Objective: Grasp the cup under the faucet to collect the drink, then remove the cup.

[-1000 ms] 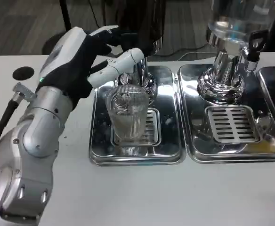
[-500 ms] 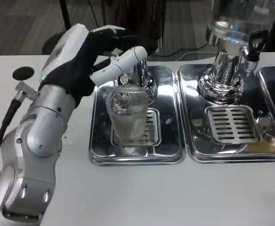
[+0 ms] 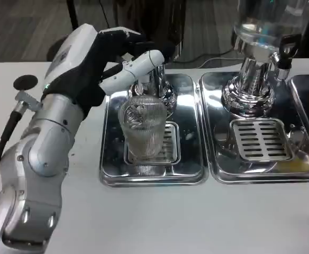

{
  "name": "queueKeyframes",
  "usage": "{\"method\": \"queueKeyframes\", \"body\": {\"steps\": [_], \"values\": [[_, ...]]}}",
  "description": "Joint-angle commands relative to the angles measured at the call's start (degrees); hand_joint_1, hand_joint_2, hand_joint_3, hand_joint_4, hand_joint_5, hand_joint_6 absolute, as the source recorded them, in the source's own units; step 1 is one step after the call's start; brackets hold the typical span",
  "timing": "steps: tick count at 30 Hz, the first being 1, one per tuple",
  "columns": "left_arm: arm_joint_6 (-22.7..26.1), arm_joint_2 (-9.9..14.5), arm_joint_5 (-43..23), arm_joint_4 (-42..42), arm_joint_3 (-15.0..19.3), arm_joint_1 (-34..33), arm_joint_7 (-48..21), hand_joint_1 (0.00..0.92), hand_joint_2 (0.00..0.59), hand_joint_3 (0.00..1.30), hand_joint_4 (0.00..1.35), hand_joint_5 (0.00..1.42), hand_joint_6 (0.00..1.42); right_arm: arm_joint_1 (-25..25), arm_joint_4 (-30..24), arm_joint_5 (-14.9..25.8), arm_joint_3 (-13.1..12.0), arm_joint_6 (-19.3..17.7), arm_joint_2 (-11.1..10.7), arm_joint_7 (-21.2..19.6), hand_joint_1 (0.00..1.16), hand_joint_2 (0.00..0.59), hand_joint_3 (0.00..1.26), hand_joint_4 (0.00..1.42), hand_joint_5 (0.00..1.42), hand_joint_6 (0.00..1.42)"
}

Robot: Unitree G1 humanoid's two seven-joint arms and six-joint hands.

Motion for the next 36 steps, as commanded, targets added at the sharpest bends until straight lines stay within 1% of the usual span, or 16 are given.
{"method": "queueKeyframes", "body": {"steps": [1, 11, 19, 24, 36], "values": [[-0.93, 0.43, 0.81, -0.51, -0.34, -0.46, -0.21, 0.032, 0.063, 0.48, 0.4, 0.27, 0.06, -0.06, -0.02, 0.36, -0.08, -0.35, 0.07, 0.17, 0.74, 0.534, 0.35, 0.29, 0.23, 0.08], [-0.96, -0.03, 1.16, -0.33, -0.33, -0.61, -0.24, 0.032, 0.064, 0.52, 0.43, 0.28, 0.06, -0.25, -0.14, 0.71, -0.44, -0.19, -0.17, 0.41, 0.74, 0.534, 0.35, 0.29, 0.23, 0.08], [-1.03, -0.16, 1.33, -0.17, -0.27, -0.71, -0.14, 0.047, 0.076, 0.59, 0.5, 0.31, 0.07, -0.26, 0.11, 0.76, -0.55, -0.39, -0.09, 0.4, 0.74, 0.534, 0.35, 0.29, 0.23, 0.08], [-1.11, -0.25, 1.19, -0.01, -0.12, -0.54, -0.03, 0.05, 0.079, 0.61, 0.53, 0.33, 0.08, -0.29, 0.02, 0.69, -0.5, -0.34, -0.04, 0.42, 0.74, 0.534, 0.35, 0.29, 0.23, 0.08], [-1.48, -0.2, 0.93, 0.71, -0.1, -0.98, 0.25, 0.053, 0.08, 0.61, 0.55, 0.35, 0.08, -0.82, -0.13, 0.68, -0.53, 0.09, 0.02, 0.47, 0.74, 0.536, 0.35, 0.29, 0.23, 0.08]]}}
